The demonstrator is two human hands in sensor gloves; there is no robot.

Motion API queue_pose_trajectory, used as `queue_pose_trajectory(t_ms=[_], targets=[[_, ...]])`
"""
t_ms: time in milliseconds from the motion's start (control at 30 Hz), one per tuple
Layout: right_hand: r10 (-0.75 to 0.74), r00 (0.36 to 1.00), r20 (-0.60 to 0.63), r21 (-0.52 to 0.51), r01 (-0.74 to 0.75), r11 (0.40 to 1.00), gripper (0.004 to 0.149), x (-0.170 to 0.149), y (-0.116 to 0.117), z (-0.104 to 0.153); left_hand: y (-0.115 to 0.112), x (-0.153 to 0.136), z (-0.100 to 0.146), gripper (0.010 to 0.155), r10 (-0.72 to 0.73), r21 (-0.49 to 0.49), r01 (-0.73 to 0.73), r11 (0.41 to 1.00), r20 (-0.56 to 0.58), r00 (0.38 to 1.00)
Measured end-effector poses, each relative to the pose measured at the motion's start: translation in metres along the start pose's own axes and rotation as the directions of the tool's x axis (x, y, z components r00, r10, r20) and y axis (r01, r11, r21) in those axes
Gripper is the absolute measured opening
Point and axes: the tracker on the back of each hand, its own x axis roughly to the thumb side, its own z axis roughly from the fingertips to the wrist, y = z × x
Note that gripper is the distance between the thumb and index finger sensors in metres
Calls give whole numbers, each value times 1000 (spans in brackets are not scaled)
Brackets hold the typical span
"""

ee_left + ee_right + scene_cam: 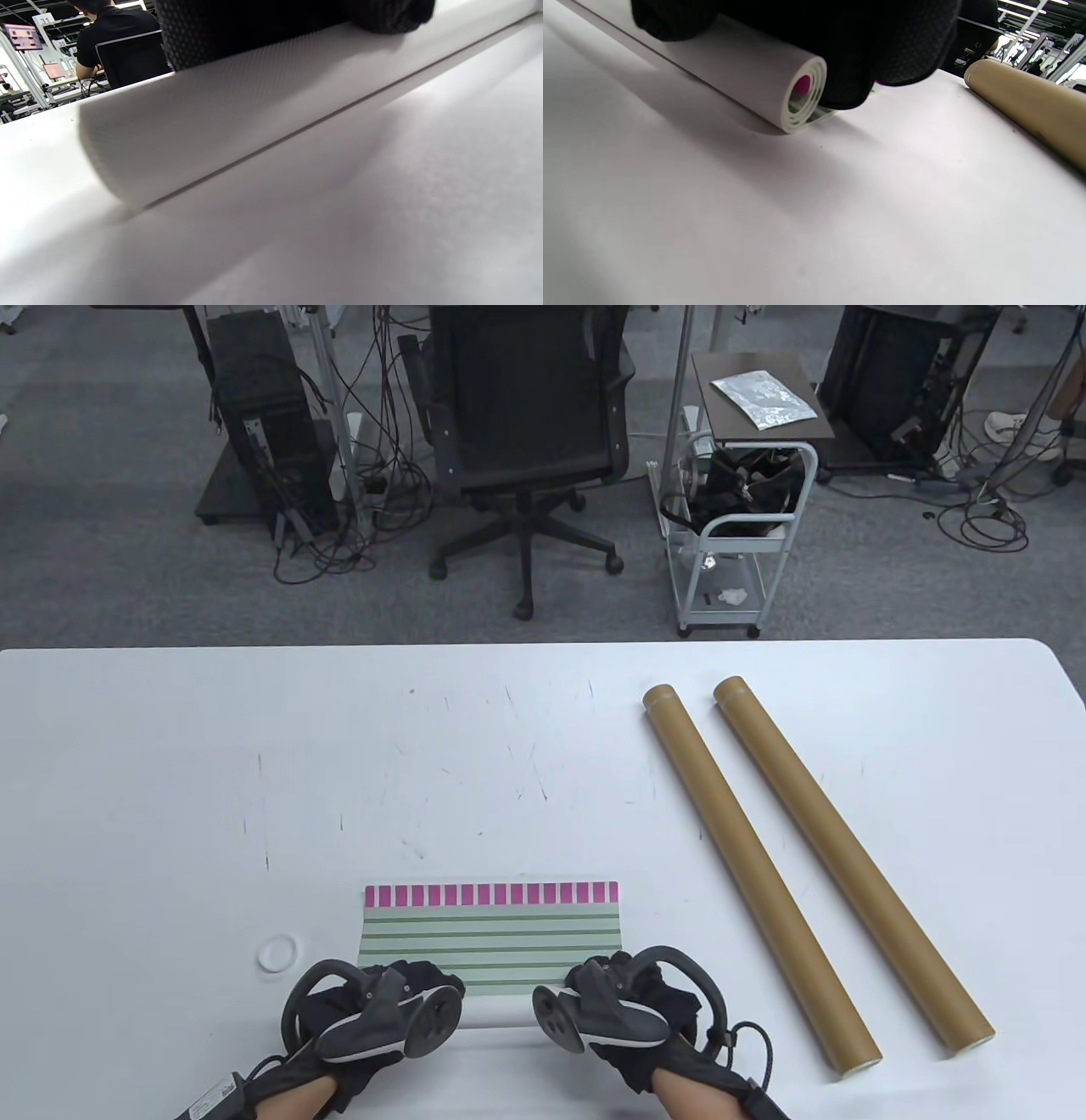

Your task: Roll up mouse pads and store in mailing tubes

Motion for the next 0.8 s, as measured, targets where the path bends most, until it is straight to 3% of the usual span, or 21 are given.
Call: queue_pose_trajectory(t_ms=[233,333,400,467,533,667,800], targets=[[-17,1000,-6,-7,16,1000,54,-4,-3,1,1,-3,-4,49,40,-10,-40,999,-22,999],[-77,997,-31,-234,68,970,52,-10,-15,9,3,-8,-8,48,42,-9,-42,999,-38,998],[-139,990,-14,-204,133,970,46,-8,-16,8,1,-11,-10,47,93,-41,-96,995,-54,994],[-83,997,-7,-149,81,986,46,-3,-11,6,0,-12,-10,47,101,-44,-104,994,-53,993],[10,1000,-22,-166,-13,986,45,1,-6,1,-1,-9,-8,48,70,-33,-71,997,-44,997],[-40,999,-29,-192,33,981,44,-1,-6,0,5,-4,2,51,-2,89,2,996,2,1000],[-32,999,-32,-204,25,979,44,0,-5,1,3,-4,-2,53,14,39,-13,999,-21,1000]])
